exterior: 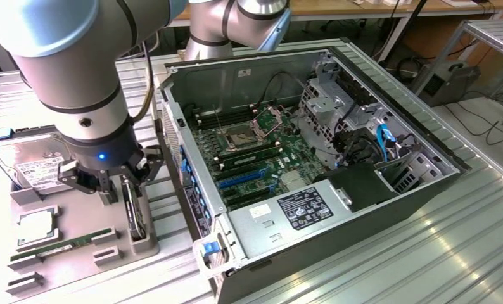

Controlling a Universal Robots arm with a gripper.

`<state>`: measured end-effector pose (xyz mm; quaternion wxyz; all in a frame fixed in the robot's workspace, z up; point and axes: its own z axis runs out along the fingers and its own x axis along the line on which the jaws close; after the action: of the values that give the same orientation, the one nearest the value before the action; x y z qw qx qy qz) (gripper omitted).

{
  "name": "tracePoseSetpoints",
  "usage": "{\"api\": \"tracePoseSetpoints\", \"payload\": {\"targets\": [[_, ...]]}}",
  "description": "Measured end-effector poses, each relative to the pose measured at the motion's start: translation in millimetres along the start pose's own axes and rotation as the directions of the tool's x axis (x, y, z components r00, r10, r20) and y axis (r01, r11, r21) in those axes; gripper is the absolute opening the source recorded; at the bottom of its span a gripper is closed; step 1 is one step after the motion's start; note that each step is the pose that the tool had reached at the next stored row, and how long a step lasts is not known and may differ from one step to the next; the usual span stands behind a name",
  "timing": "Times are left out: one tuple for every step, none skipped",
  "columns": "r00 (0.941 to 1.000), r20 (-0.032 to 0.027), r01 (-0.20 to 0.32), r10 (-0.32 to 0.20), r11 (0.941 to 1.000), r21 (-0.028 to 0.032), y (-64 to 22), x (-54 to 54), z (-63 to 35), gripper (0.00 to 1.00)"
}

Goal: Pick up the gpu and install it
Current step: 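Pick up the gpu and move the gpu toward the slot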

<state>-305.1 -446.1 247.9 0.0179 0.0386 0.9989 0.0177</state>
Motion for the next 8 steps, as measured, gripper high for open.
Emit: {"api": "tracePoseSetpoints", "payload": {"targets": [[1.0000,-0.0001,0.000,0.000,1.0000,0.0001,0.0,0.1,0.4,0.42],[1.0000,-0.0001,0.000,0.000,1.0000,0.0001,0.1,0.1,0.8,0.42],[1.0000,0.0000,0.000,0.000,1.0000,0.0000,0.1,0.1,0.8,0.42],[1.0000,0.0001,0.000,0.000,1.0000,-0.0001,0.1,0.1,1.0,0.42],[1.0000,0.0001,0.000,0.000,1.0000,-0.0001,0.1,0.1,0.9,0.42],[1.0000,0.0001,0.000,0.000,1.0000,0.0000,0.1,0.1,0.9,0.41],[1.0000,0.0001,0.000,0.000,1.0000,-0.0001,0.1,0.1,0.9,0.34],[1.0000,0.0002,0.000,0.000,1.0000,-0.0001,0.1,0.1,1.0,0.28]]}}
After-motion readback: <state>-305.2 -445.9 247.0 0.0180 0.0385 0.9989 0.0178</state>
